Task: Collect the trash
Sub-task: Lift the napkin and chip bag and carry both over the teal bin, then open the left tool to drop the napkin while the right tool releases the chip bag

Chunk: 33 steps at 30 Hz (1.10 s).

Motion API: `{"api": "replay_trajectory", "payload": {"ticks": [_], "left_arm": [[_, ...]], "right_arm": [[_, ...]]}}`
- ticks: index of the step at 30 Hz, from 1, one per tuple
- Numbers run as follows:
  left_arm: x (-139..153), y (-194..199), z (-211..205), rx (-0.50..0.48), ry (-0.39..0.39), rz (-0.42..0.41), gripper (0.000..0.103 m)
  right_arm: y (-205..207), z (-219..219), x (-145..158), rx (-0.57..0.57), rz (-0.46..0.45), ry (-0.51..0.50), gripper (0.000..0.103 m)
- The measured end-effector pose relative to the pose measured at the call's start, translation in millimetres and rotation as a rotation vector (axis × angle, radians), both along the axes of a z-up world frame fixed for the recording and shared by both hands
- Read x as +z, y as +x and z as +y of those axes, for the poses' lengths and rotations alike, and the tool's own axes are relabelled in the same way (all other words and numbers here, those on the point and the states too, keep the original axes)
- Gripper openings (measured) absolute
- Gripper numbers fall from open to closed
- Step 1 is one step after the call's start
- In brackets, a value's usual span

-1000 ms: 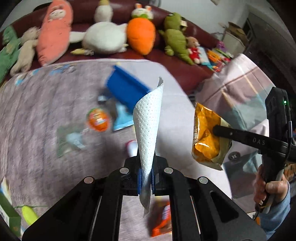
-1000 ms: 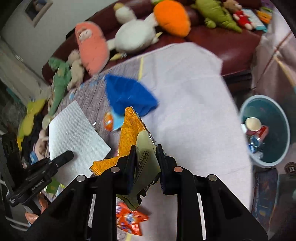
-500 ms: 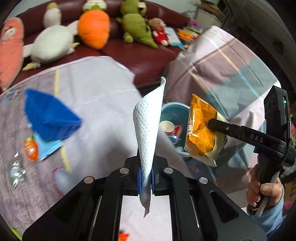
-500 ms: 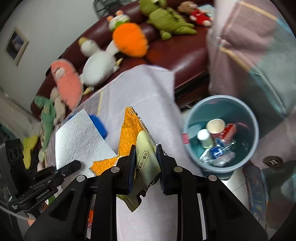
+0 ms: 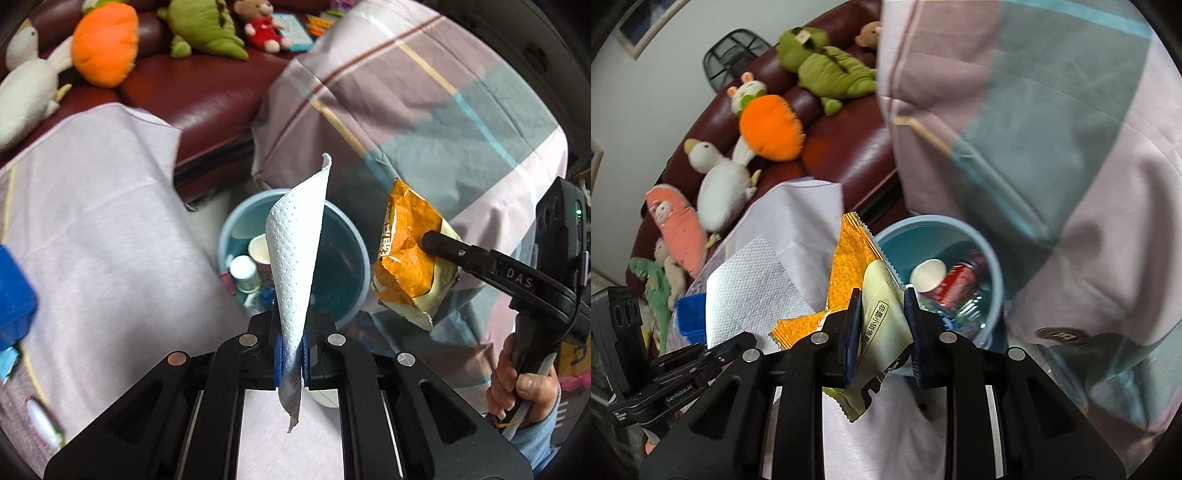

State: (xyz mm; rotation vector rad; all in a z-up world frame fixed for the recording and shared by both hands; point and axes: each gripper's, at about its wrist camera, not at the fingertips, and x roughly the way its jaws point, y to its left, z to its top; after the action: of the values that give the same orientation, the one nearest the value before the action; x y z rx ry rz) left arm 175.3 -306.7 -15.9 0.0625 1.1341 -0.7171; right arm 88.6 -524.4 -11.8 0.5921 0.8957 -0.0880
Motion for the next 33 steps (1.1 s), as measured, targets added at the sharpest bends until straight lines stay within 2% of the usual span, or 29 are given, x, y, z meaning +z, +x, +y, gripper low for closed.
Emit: {"api": "replay_trajectory", "payload": {"ticks": [9,13,15,17,18,25,31,33], "left_arm": [[-39,23,-31,-0.008,0.039,0.062,0.008],[-56,30,-38,-0.003,0.067,0.085,0.012],[-63,32,-38,0.003,0.081,0.096,0.028],[-66,34,-36,0.021,0.091,0.095,0.066],[-65,34,-33,0.034,0.087,0.079,0.070],[-59,33,-20,0.053,0.101,0.051,0.085],[-59,28,-7,0.064,0.123,0.055,0.088],[-58,28,-4,0.067,0.124,0.055,0.088]], "right_arm": [[10,-22,-15,-0.029,0.030,-0.002,0.023],[15,-25,-18,-0.033,0.042,-0.005,0.024],[16,-26,-20,-0.035,0.048,-0.007,0.024],[17,-25,-21,-0.034,0.055,-0.011,0.024],[18,-25,-22,-0.034,0.057,-0.012,0.024],[26,-19,-22,-0.032,0.066,-0.024,0.025],[35,-11,-25,-0.014,0.082,-0.033,0.029],[39,-7,-27,-0.007,0.093,-0.044,0.035]]}}
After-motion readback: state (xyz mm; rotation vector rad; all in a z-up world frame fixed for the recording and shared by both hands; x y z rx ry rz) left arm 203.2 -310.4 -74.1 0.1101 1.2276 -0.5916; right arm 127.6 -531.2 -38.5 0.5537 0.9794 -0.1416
